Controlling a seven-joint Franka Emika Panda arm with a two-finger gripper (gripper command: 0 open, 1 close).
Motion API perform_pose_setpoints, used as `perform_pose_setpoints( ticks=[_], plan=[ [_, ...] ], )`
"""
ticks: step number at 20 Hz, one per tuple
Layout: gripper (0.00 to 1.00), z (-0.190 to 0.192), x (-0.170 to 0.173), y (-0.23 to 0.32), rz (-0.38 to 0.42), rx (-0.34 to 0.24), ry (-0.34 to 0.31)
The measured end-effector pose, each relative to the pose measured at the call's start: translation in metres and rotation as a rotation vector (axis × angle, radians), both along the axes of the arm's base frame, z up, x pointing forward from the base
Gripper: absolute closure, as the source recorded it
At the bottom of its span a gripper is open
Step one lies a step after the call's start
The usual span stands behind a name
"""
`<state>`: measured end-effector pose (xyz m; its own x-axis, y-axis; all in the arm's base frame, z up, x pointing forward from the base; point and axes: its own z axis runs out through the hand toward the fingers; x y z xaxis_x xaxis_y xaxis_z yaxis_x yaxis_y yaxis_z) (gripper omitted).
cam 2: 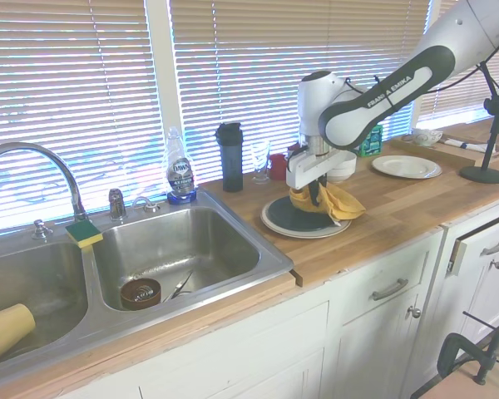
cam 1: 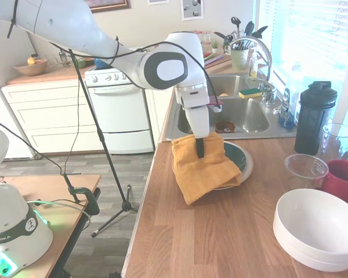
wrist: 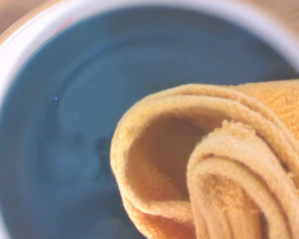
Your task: Wipe the blue plate in clockwise motion
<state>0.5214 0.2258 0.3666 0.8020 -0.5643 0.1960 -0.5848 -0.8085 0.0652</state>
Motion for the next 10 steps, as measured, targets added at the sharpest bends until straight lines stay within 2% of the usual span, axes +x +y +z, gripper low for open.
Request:
perform_pose_setpoints(
  ticks=[5,10],
  plan=[
    [1.00,0.000,-0.027,0.034,0.044,-0.002,-0.006],
    [1.00,0.013,-0.023,0.041,0.027,0.035,-0.016]
  ],
)
